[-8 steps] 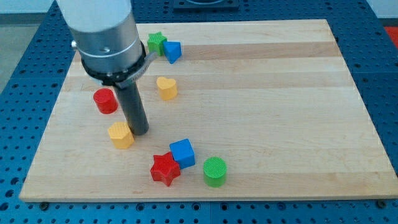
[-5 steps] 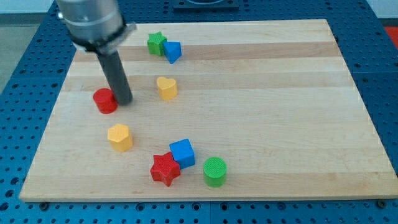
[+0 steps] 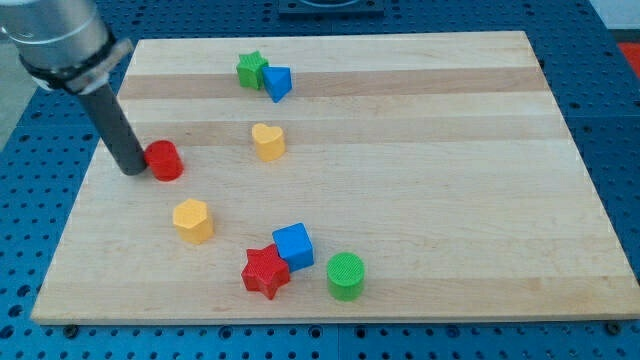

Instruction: Place the arm below to the yellow hexagon

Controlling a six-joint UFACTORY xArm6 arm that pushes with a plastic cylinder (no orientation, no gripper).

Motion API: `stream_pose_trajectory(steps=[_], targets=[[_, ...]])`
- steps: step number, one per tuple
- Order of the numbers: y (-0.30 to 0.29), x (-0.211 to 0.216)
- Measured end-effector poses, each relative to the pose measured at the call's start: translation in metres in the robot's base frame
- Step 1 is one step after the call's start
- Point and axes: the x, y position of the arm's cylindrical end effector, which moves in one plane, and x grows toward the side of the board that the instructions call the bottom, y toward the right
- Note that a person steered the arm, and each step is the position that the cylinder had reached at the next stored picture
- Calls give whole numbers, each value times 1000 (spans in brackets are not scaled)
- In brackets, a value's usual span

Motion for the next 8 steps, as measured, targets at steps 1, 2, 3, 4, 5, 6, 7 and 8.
stream_pose_trajectory(steps=[1, 2, 3, 4, 5, 6, 7, 8], targets=[[20, 21], [24, 27], [24, 34], [37, 80], [57, 129], [77, 152], [98, 168], [98, 168]])
